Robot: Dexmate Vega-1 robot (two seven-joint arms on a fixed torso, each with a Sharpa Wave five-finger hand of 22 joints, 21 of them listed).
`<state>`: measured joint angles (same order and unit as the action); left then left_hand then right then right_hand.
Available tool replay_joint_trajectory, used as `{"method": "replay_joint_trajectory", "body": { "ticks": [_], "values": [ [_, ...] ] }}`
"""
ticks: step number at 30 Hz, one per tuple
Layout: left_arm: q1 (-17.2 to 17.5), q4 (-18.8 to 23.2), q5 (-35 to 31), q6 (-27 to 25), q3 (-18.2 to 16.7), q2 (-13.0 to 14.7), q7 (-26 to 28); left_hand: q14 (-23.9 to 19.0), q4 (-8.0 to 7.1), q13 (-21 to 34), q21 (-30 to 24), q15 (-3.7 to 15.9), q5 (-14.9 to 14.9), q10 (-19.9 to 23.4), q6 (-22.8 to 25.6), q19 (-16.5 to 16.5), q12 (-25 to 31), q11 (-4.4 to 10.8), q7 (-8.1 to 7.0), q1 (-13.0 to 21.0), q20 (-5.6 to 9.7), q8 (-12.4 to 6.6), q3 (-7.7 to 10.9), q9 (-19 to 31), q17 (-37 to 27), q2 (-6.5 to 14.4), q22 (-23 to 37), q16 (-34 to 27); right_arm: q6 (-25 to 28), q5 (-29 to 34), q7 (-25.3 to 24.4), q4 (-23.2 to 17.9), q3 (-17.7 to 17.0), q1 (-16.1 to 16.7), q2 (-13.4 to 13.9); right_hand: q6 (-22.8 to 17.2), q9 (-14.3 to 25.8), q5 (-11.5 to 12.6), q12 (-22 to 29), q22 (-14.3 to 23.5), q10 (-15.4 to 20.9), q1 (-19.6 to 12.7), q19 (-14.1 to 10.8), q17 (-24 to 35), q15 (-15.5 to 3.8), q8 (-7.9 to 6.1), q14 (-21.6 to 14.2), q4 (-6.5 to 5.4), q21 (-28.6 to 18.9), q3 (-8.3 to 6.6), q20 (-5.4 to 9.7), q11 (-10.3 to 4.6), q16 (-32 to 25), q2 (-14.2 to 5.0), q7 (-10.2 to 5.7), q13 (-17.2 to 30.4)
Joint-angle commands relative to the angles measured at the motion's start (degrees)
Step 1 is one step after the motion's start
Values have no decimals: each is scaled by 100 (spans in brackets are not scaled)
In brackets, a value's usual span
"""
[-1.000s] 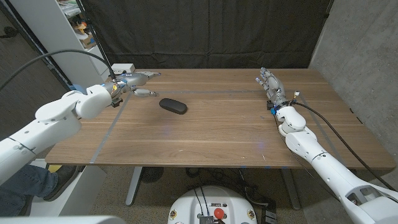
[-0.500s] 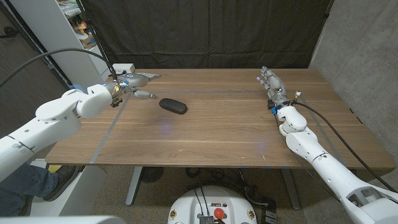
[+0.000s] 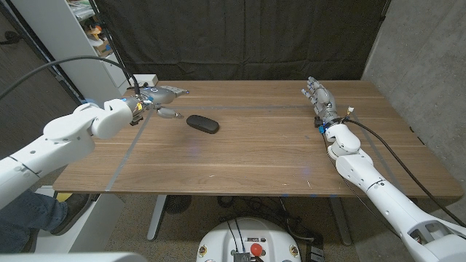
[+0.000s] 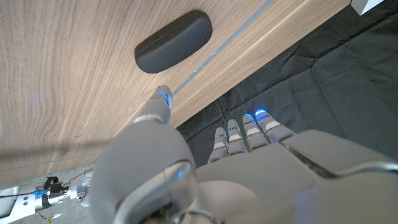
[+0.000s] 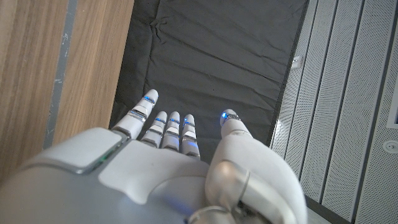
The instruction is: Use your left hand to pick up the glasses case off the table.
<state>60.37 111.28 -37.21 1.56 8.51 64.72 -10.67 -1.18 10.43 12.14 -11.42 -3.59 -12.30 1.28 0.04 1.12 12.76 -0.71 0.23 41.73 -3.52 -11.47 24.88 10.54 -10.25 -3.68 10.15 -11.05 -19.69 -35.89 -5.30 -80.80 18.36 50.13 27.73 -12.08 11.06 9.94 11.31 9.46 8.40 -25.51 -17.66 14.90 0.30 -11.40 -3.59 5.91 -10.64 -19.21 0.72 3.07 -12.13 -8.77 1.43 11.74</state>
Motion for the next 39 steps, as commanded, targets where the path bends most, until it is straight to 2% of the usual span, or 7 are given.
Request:
{"method": "replay_joint_trajectory", "body": {
  "ticks": [1, 15, 22, 27, 31, 39],
  "values": [
    [-315, -103, -305, 138, 261, 138, -155, 30, -43, 20, 8, -54, -30, -77, -87, -23, -7, -30, -2, 21, -89, 32, 1, 12, -32, -66, 11, 10, 2, -33, -4, -46, -13, 50, 0, -48, 10, 38, 54, 29, 61, -31, -23, 4, 6, -21, -60, -13, -47, 17, -31, -8, -54, -6, -6, -6],
    [-864, -191, -513, 295, 713, 84, -558, 75, -95, 37, -3, -133, -55, -165, -213, -1, -24, -65, -38, 1, -216, 73, -72, 14, -35, -175, 16, 23, -65, -95, 47, 14, -36, 54, -41, -52, 10, 37, 53, 29, 65, -25, -24, -4, 10, -19, -63, -15, -46, 22, -33, -12, -55, -5, -15, -8],
    [-1104, -204, -485, 396, 870, 50, -823, 11, -127, 51, -80, -189, -84, -168, -200, 211, -9, -122, -29, -11, -259, 56, -125, 16, -36, -237, 20, -2, -101, -133, 98, 79, -38, 22, -80, -55, 10, 37, 53, 29, 70, -23, -22, -8, 12, -18, -61, -15, -44, 25, -31, -14, -54, -5, -10, -8],
    [-1251, -221, -488, 441, 958, 19, -982, -16, -137, 57, -104, -198, -105, -149, -164, 294, 7, -154, -38, -7, -363, 39, -150, 16, -36, -266, 22, -9, -136, -157, 134, 129, -42, -6, -112, -53, 10, 37, 53, 29, 73, -23, -26, -11, 11, -16, -62, -15, -45, 25, -37, -12, -55, -7, -12, -9],
    [-1407, -300, -554, 498, 1082, -44, -1071, -36, -146, 63, -116, -200, -125, -128, -100, 351, 22, -155, -111, -2, -434, 15, -171, 16, -36, -290, 23, -13, -143, -179, 141, 157, -45, -7, -136, -53, 10, 37, 56, 29, 82, -22, -23, -12, 10, -16, -61, -15, -44, 25, -41, -10, -55, -9, -10, -9],
    [-1668, -517, -750, 634, 1340, -190, -1078, -49, -155, 68, -96, -170, -145, -81, -88, 325, 46, -132, -117, 3, -421, 14, -192, 17, -36, -308, 24, -14, -146, -201, 124, 170, -66, 11, -148, -57, 10, 37, 46, 29, 60, -23, -23, -18, 10, -15, -65, -13, -43, 27, -45, -15, -56, -7, -8, -10]
  ]
}}
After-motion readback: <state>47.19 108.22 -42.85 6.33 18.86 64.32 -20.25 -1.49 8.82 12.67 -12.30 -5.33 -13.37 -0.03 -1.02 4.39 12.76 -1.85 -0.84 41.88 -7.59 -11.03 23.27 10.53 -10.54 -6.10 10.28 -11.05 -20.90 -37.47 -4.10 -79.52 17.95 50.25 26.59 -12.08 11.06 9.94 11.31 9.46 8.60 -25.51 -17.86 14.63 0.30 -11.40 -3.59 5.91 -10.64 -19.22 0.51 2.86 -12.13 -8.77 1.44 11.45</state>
